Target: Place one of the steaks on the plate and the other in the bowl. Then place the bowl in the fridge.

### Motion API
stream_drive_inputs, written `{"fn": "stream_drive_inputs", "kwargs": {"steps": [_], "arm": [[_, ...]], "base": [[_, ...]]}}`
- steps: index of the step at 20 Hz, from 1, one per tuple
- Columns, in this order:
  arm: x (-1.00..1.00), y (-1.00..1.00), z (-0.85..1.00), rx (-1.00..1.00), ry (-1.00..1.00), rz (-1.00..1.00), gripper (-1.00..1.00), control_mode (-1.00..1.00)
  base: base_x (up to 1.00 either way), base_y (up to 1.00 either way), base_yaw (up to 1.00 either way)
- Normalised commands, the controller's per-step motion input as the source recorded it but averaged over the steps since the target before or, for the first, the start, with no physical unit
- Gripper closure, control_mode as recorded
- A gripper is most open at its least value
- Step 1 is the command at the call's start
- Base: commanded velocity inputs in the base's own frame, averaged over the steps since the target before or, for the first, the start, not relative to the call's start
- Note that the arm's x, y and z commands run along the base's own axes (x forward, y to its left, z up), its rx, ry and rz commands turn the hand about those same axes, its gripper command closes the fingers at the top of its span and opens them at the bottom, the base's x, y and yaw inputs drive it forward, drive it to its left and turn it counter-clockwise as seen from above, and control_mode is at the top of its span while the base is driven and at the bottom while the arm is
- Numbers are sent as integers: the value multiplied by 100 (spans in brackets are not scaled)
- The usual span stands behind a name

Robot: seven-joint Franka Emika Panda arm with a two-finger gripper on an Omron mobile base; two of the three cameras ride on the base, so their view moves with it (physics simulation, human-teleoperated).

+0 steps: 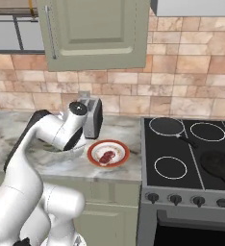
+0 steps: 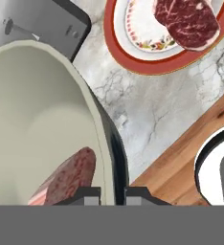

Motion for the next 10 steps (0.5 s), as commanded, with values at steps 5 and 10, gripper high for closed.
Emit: {"fn": "stream_drive_inputs", "kwargs": {"steps": [5, 10], "arm": [[-11, -11, 53, -12, 4, -1, 100, -100], [-14, -15, 18, -20, 7, 0, 100, -100]], "base": [[0, 0, 0], [0, 0, 0]]}}
